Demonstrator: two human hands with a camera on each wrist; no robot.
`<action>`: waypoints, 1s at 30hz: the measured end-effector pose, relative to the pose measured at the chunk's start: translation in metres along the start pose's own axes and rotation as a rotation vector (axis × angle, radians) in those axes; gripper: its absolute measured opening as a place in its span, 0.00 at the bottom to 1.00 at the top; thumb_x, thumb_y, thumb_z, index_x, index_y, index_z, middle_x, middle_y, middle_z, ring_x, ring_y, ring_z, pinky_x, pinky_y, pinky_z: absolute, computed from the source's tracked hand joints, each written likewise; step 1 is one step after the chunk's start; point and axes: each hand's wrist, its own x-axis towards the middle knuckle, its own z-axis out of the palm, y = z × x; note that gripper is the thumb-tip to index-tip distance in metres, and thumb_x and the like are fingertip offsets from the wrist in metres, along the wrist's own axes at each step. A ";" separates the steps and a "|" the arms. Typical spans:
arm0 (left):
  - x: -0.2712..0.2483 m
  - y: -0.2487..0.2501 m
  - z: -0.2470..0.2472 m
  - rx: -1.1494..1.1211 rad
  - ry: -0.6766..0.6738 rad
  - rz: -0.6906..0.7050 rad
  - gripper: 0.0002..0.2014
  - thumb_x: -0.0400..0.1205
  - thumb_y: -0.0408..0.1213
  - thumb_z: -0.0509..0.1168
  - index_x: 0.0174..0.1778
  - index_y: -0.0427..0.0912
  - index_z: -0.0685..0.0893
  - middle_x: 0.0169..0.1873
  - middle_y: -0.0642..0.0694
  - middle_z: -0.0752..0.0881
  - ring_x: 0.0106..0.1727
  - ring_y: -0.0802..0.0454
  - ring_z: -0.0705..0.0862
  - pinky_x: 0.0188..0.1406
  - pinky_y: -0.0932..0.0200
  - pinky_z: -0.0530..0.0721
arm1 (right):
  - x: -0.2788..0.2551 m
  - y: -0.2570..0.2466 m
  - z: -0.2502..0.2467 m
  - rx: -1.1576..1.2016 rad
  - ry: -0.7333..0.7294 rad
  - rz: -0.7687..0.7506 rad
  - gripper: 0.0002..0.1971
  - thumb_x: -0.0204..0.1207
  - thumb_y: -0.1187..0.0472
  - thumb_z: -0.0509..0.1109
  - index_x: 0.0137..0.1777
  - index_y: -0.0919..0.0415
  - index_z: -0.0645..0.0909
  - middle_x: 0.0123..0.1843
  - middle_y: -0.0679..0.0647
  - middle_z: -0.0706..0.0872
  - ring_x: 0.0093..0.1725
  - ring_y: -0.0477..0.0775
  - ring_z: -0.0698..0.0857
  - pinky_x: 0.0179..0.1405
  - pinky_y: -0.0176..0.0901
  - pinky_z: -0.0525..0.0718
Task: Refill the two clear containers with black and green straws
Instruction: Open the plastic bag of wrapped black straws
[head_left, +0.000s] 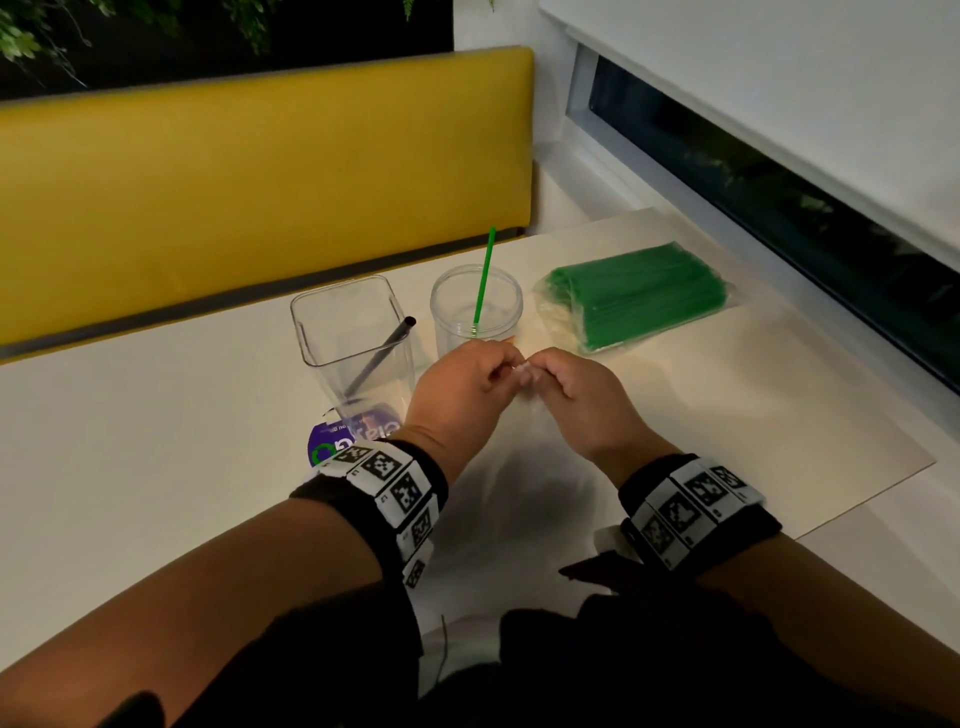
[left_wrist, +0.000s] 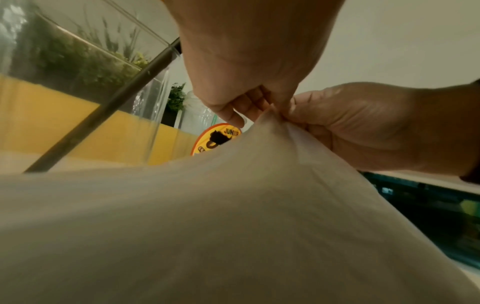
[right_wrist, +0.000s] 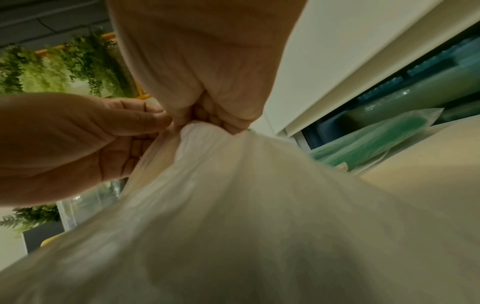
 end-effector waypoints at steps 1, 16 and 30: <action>0.001 0.000 -0.001 0.016 0.000 -0.012 0.05 0.82 0.44 0.68 0.43 0.49 0.86 0.34 0.56 0.80 0.38 0.56 0.77 0.36 0.62 0.72 | 0.000 0.000 0.001 -0.032 0.005 -0.012 0.09 0.86 0.59 0.61 0.54 0.58 0.84 0.44 0.49 0.87 0.42 0.46 0.81 0.44 0.42 0.78; -0.047 -0.059 -0.062 0.221 -0.410 -0.226 0.11 0.83 0.44 0.66 0.33 0.53 0.79 0.30 0.54 0.81 0.31 0.61 0.78 0.31 0.64 0.70 | 0.007 0.039 -0.047 -0.101 0.572 0.349 0.13 0.83 0.63 0.60 0.64 0.61 0.80 0.60 0.57 0.84 0.63 0.60 0.81 0.58 0.44 0.74; -0.043 -0.060 -0.101 0.021 -0.525 -0.289 0.04 0.81 0.43 0.71 0.40 0.54 0.88 0.39 0.57 0.90 0.40 0.66 0.85 0.40 0.67 0.76 | 0.003 -0.013 0.021 -0.394 0.095 -0.546 0.06 0.76 0.61 0.67 0.40 0.58 0.84 0.33 0.52 0.80 0.32 0.60 0.78 0.38 0.50 0.74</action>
